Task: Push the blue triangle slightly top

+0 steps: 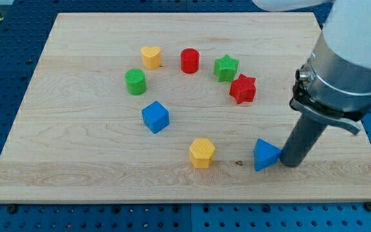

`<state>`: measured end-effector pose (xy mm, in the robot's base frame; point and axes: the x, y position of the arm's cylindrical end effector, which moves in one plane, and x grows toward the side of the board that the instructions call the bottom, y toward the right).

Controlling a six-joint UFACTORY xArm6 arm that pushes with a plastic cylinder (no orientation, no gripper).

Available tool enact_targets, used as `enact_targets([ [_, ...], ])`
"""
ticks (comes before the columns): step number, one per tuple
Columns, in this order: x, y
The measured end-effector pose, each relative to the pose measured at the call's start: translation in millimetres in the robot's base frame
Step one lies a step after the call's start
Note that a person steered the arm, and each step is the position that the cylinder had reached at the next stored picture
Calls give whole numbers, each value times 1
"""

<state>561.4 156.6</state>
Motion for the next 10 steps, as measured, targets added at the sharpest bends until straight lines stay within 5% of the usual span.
enact_targets([
  [1, -8, 2],
  [3, 43, 13],
  [10, 18, -23],
])
